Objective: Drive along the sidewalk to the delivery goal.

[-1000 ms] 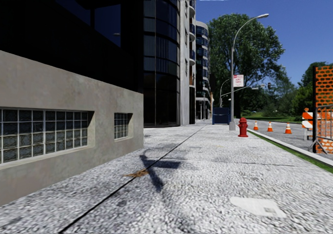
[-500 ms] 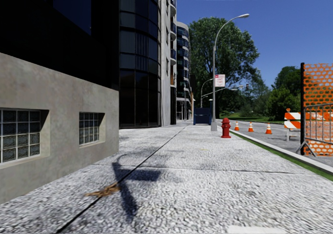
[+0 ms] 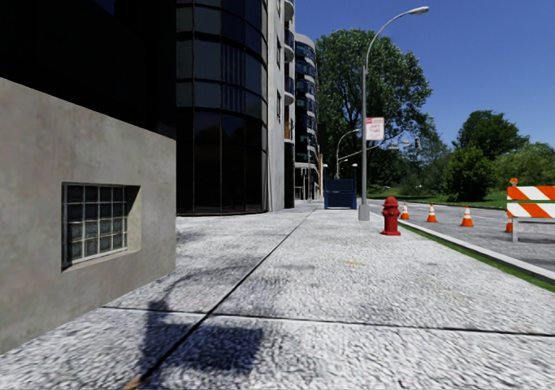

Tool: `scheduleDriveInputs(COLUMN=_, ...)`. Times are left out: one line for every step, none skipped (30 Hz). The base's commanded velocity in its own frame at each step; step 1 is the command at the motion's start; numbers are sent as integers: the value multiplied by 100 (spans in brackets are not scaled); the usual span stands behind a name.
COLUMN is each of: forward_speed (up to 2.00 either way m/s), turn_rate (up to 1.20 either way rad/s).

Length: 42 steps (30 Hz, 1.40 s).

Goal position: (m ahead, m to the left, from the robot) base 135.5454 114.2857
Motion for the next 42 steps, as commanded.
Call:
scheduleDriveInputs(forward_speed=200, turn_rate=0)
scheduleDriveInputs(forward_speed=200, turn_rate=0)
scheduleDriveInputs(forward_speed=200, turn_rate=0)
scheduleDriveInputs(forward_speed=200, turn_rate=0)
scheduleDriveInputs(forward_speed=200, turn_rate=0)
scheduleDriveInputs(forward_speed=200, turn_rate=0)
scheduleDriveInputs(forward_speed=200, turn_rate=0)
scheduleDriveInputs(forward_speed=200, turn_rate=0)
scheduleDriveInputs(forward_speed=200, turn_rate=0)
scheduleDriveInputs(forward_speed=200, turn_rate=0)
scheduleDriveInputs(forward_speed=200, turn_rate=0)
scheduleDriveInputs(forward_speed=200, turn_rate=0)
scheduleDriveInputs(forward_speed=200, turn_rate=0)
scheduleDriveInputs(forward_speed=200, turn_rate=0)
scheduleDriveInputs(forward_speed=200, turn_rate=0)
scheduleDriveInputs(forward_speed=200, turn_rate=0)
scheduleDriveInputs(forward_speed=200, turn_rate=0)
scheduleDriveInputs(forward_speed=200, turn_rate=0)
scheduleDriveInputs(forward_speed=200, turn_rate=-2)
scheduleDriveInputs(forward_speed=200, turn_rate=-7)
scheduleDriveInputs(forward_speed=200, turn_rate=-12)
scheduleDriveInputs(forward_speed=200, turn_rate=-12)
scheduleDriveInputs(forward_speed=200, turn_rate=-15)
scheduleDriveInputs(forward_speed=200, turn_rate=-15)
scheduleDriveInputs(forward_speed=200, turn_rate=-16)
scheduleDriveInputs(forward_speed=200, turn_rate=-16)
scheduleDriveInputs(forward_speed=200, turn_rate=-16)
scheduleDriveInputs(forward_speed=200, turn_rate=-16)
scheduleDriveInputs(forward_speed=200, turn_rate=-16)
scheduleDriveInputs(forward_speed=200, turn_rate=-16)
scheduleDriveInputs(forward_speed=200, turn_rate=-16)
scheduleDriveInputs(forward_speed=200, turn_rate=-16)
scheduleDriveInputs(forward_speed=200, turn_rate=-16)
scheduleDriveInputs(forward_speed=200, turn_rate=-16)
scheduleDriveInputs(forward_speed=200, turn_rate=-16)
scheduleDriveInputs(forward_speed=200, turn_rate=-16)
scheduleDriveInputs(forward_speed=200, turn_rate=-16)
scheduleDriveInputs(forward_speed=200, turn_rate=-16)
scheduleDriveInputs(forward_speed=200, turn_rate=-17)
scheduleDriveInputs(forward_speed=200, turn_rate=-20)
scheduleDriveInputs(forward_speed=200, turn_rate=-20)
scheduleDriveInputs(forward_speed=200, turn_rate=-22)
